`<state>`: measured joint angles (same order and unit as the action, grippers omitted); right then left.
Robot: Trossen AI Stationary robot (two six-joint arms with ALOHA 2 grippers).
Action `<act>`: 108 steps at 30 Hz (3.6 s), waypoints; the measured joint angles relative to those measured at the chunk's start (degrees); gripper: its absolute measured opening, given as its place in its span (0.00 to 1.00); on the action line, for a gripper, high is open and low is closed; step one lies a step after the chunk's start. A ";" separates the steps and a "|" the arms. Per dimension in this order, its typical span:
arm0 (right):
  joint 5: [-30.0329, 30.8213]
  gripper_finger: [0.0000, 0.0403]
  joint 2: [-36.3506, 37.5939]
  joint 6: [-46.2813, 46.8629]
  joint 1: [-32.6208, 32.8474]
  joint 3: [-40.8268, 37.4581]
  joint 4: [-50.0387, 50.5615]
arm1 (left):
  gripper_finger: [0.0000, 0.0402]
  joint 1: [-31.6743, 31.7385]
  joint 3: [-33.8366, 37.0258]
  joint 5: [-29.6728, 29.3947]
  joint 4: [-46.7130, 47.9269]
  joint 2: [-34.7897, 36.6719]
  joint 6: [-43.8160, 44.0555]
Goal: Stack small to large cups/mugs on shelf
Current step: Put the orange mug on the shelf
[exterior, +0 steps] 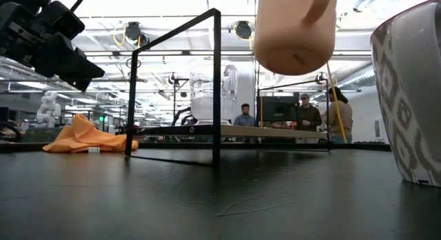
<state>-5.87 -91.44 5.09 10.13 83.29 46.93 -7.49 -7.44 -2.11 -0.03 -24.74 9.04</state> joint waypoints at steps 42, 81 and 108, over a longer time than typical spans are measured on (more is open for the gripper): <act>1.77 0.00 0.00 -27.42 -2.67 0.00 4.81 | 0.06 0.00 0.00 0.00 1.22 0.01 -0.26; -1.87 0.00 0.00 -40.90 -22.07 -0.02 2.82 | 0.06 0.00 0.00 -0.13 1.16 -0.01 -1.81; -1.92 0.00 -2.09 -38.74 -26.64 0.29 1.25 | 0.06 0.00 0.00 -1.01 0.90 0.01 -1.60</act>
<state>-7.79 -93.53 -33.65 -16.51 83.57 48.18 -7.49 -7.44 -3.11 0.86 -24.73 7.44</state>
